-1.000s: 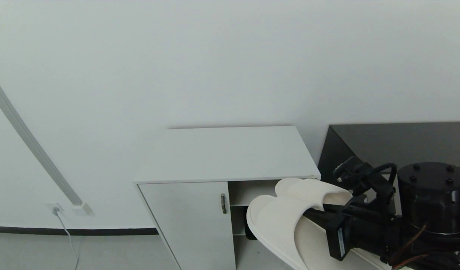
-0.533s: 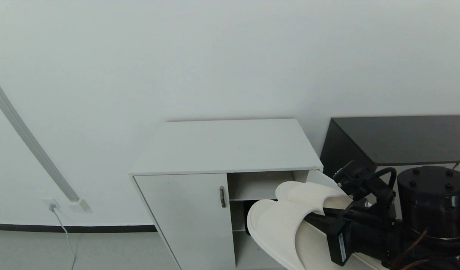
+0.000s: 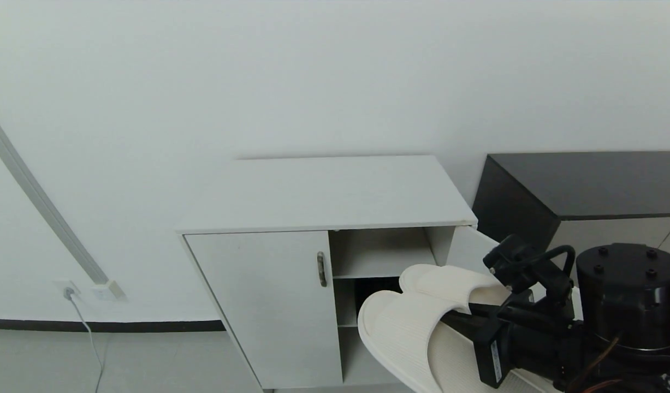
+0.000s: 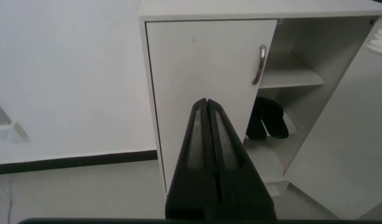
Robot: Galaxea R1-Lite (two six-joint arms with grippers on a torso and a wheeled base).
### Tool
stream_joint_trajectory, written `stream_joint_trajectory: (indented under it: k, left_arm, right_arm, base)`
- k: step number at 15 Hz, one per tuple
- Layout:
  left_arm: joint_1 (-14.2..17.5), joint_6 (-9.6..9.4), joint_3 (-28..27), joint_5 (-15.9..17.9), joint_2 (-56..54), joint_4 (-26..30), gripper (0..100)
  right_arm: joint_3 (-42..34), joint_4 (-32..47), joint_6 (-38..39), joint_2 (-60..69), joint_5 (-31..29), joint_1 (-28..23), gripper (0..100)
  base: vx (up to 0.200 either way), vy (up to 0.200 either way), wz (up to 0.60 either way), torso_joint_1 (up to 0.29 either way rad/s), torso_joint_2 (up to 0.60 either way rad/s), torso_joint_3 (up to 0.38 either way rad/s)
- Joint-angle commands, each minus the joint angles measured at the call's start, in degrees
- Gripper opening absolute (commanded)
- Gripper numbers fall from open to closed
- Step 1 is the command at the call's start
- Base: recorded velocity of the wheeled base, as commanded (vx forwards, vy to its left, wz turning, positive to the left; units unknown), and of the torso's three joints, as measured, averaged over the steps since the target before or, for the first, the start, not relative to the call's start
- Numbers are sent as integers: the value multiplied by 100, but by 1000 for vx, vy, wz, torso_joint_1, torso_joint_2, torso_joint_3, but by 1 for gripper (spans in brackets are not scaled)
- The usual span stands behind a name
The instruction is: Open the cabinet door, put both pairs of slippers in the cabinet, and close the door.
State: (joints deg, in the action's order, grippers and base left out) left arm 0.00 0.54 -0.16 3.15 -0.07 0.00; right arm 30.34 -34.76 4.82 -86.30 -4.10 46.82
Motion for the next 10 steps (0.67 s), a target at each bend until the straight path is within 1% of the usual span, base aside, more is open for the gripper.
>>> stream_joint_trajectory:
  k: [1,7,10]
  left_arm:
    - [0,-1,-2,2,7,0,0]
    - [0,8,-2,2,7,0,0]
    - [0,8,-2,2,7,0,0]
  right_arm:
    - [-2,-5,2,-36,-3,11,0]
    - [-55,-5,-7,-36,-3,55,0]
    - [-99,-146,-7,-36,-12,64,0]
  base:
    - [0,0,0,-222,549,315]
    - [0,0,0,-215,530,317]
    - [0,0,0,-191,513,318]
